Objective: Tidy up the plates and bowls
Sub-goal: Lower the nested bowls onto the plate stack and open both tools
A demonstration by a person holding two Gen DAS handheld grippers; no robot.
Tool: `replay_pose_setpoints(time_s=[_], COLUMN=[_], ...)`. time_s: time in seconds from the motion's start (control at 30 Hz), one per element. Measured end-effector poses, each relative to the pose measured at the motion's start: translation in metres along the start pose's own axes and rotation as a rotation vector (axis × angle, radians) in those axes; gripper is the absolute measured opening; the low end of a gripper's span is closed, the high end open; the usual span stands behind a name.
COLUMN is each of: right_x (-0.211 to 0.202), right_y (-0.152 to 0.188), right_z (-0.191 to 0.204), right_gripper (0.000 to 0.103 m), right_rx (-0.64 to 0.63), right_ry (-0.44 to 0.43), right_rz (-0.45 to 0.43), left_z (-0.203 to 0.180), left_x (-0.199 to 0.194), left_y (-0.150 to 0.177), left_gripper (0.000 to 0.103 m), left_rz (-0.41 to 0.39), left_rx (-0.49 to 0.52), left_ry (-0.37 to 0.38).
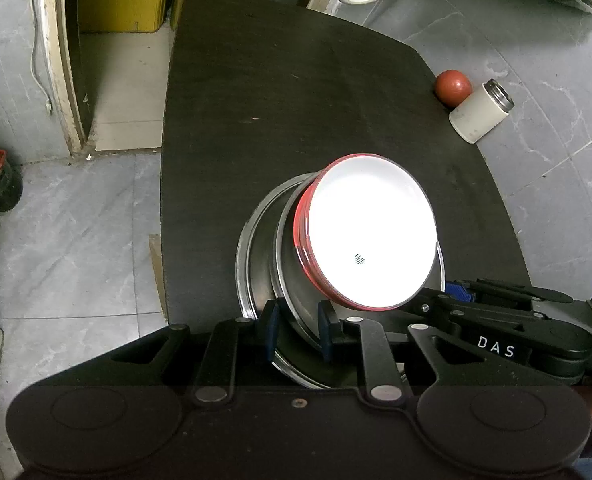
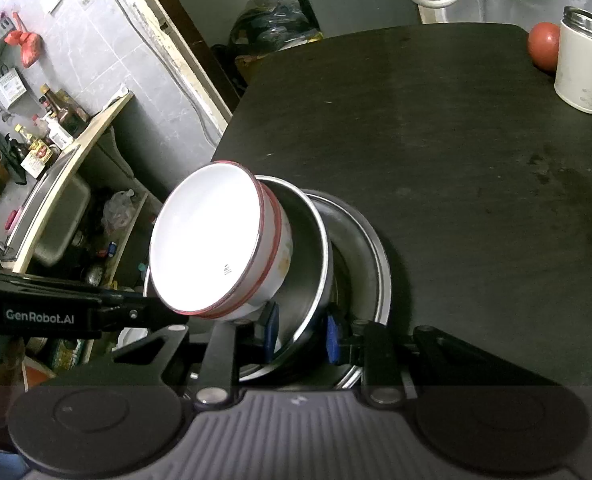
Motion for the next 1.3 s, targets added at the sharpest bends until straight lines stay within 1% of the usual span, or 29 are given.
replay_pose_setpoints(time_s=[0.37,0.53,0.67,0.93,1.07,1.13,1.2,1.3], right_x=[0.001,-0.003,-0.005,-0.011,-0.017,-0.019,-0.021,-0.024], right_y=[-0.001,-0.002,-0.003,0.001,0.003,0.004,0.005,0.005], right_z=[0.001,0.002,0.0,-0.005,-0.009,-0.009,-0.009,-0.011], right_gripper=[0.03,0.033,0.036,0.047,0.05,0.054,0.058,0.06], right_rx=[-0.008,-0.032,-0.029,-0.041,-0.048,-0.062,-0.077,-0.084], right_ry=[0.001,0.019,0.018,0.02,0.008,0.004,0.01,0.003], right_rz=[-0.001,-0.019,-0.031,-0.053,-0.065,-0.07,-0.078,-0.092], left_z=[0.002,0.001,0.001,-0.003,-0.004,-0.004,-0.005,-0.004], left_x=[0.0,-0.001,-0.002,-0.003,-0.005,-0.006,-0.007,-0.01], left_y=[-0.002,-0.002,-0.002,-0.002,-0.001,-0.001,-0.001,0.0], left_gripper=[0.021,0.022,0.023,0.023,0.024,0.024,0.025,0.029], left_rz=[-0.004,-0.014,-0.014,-0.016,-0.022,-0.026,-0.034,-0.049], left_rx=[-0.007,-0.005,-0.004,0.003,-0.003,-0.005,-0.005,-0.008], left_ry=[-0.002,-0.009,-0.017,-0.045,-0.057,-0.064,-0.074,-0.09])
Point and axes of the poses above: each gripper's, at about its wrist camera, not at the fingertips, and x roughly the way its jaws point, z to its left, y to its underside, the point moved 5 cm from there along x, roughly the way its jaws point, and after that the axes turned 3 degrees about -y, right-handed, at the moved point
